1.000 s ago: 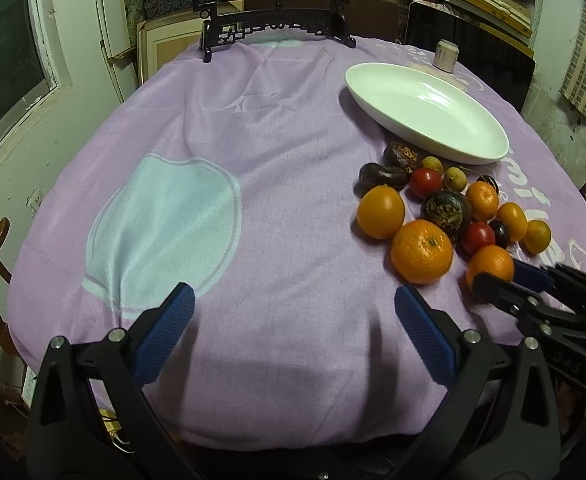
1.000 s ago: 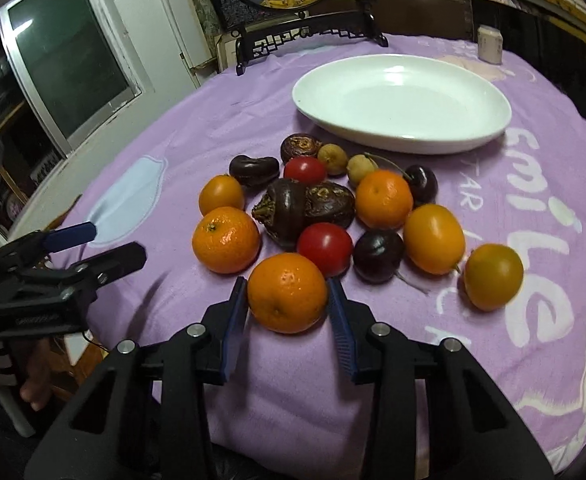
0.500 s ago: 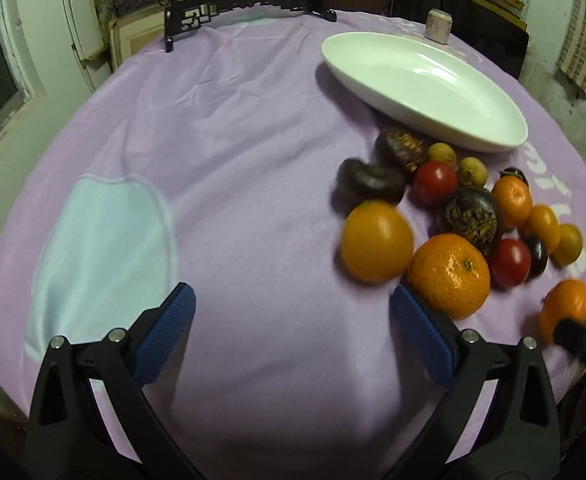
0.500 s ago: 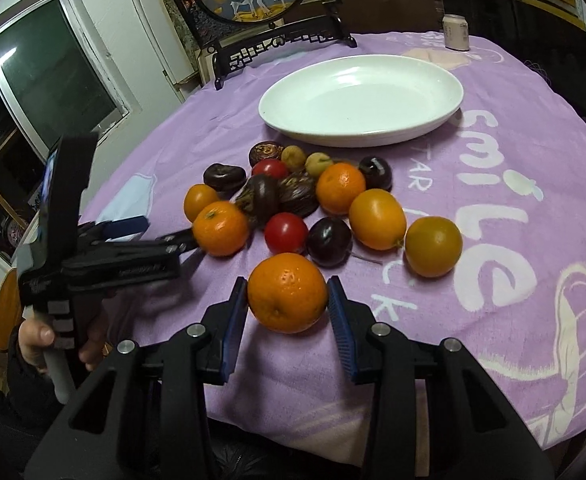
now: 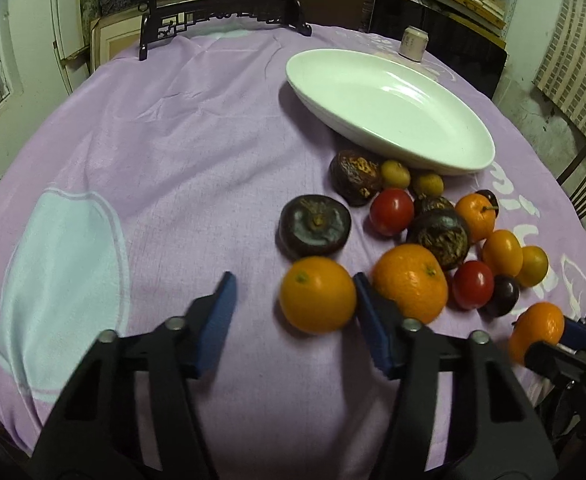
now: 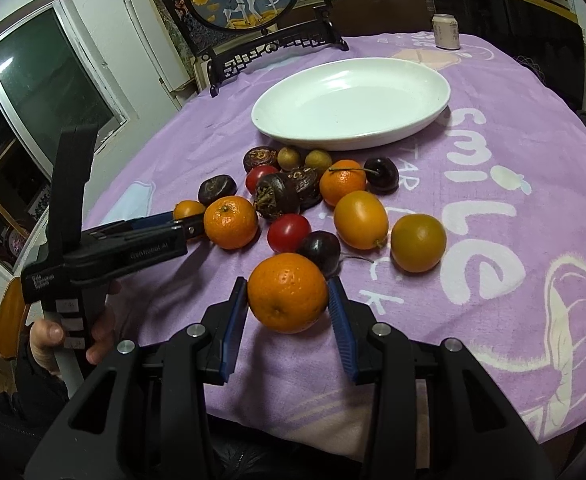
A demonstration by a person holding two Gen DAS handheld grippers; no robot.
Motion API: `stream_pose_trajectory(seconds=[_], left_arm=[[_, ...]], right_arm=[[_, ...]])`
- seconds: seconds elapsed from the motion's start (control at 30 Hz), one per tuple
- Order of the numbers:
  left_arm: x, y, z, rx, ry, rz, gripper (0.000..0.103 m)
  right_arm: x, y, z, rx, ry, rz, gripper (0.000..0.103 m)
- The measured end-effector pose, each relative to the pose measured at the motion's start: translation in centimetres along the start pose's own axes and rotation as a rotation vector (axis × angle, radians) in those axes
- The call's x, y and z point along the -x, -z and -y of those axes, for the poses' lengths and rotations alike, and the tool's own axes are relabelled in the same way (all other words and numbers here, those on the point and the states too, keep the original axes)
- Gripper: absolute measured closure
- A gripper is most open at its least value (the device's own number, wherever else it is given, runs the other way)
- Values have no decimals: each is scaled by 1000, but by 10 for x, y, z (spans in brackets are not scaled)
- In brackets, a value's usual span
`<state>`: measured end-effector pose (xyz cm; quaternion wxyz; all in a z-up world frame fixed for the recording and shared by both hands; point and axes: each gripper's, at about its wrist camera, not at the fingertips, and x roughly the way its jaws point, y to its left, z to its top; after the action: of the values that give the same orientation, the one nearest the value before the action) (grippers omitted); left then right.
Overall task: Organize fruits
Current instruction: 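Grasp a large tangerine with the left tool while the right tool holds its tangerine, then carry both tangerines onto the white plate and open both tools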
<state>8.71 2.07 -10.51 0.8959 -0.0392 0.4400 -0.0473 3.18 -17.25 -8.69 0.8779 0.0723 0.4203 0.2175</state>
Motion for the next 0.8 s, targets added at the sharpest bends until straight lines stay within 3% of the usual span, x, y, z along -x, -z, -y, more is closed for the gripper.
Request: stream_pose_trajectory(seconds=[0.03, 0.3, 0.57, 0.8], left_arm=[[2, 1, 2, 0, 24, -3, 69], [9, 4, -2, 14, 41, -4, 68], [42, -2, -4, 15, 50, 48, 68], [49, -51, 20, -52, 65, 72, 68]], right_arm=[[0, 0, 0, 1, 1, 0, 62], [2, -2, 2, 2, 0, 8, 62], [4, -8, 2, 12, 0, 16, 62], [9, -45, 9, 45, 39, 57, 62]])
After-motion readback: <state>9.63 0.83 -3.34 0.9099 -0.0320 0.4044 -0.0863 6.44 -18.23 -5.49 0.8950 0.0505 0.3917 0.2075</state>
